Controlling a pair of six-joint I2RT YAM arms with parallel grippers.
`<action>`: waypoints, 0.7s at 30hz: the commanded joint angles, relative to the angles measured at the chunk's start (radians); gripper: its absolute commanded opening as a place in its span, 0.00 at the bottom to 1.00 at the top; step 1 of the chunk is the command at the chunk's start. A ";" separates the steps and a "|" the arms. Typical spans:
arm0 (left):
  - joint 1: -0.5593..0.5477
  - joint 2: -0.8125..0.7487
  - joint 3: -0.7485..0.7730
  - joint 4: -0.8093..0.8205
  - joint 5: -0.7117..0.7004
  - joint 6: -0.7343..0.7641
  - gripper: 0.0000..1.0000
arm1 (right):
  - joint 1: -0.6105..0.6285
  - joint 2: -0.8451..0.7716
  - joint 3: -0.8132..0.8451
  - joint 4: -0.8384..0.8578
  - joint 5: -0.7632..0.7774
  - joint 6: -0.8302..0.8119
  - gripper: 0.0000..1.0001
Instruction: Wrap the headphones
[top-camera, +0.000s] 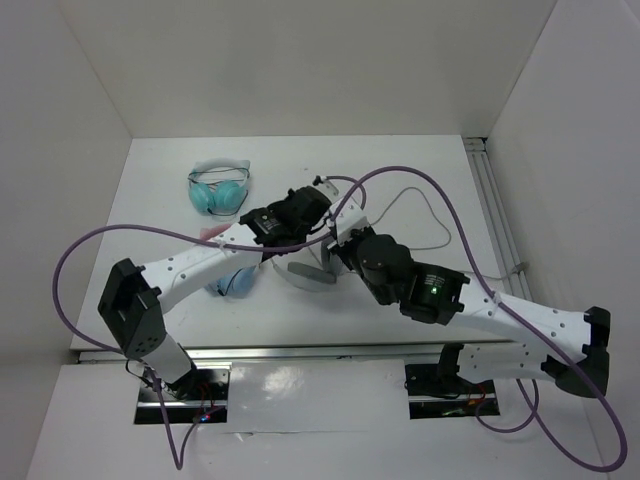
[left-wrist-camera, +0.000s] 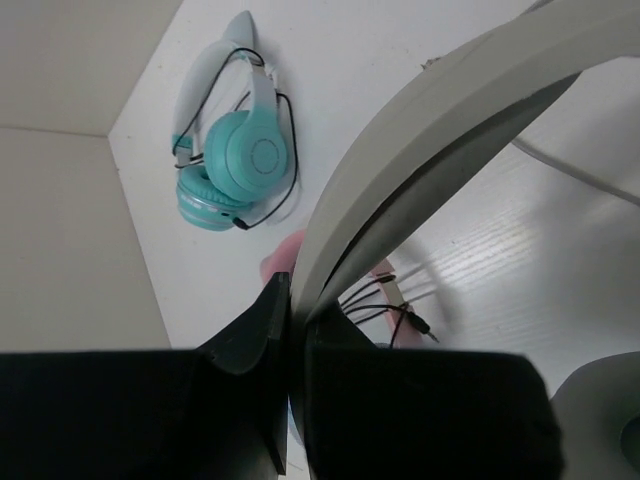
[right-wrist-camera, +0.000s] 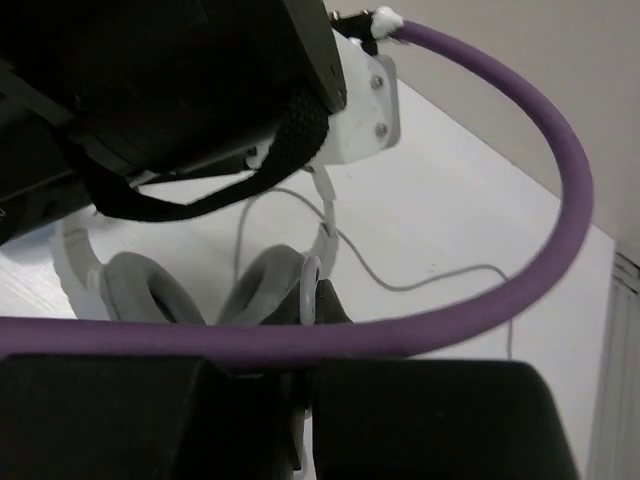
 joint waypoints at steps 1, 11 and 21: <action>-0.015 -0.070 0.020 0.130 -0.084 0.095 0.00 | 0.016 -0.012 0.028 0.016 0.182 -0.053 0.00; -0.062 -0.205 -0.031 0.035 0.166 0.121 0.00 | 0.016 -0.180 -0.108 0.275 0.178 -0.129 0.00; -0.093 -0.237 0.010 -0.085 0.462 0.112 0.00 | -0.229 -0.124 -0.121 0.389 -0.084 -0.152 0.01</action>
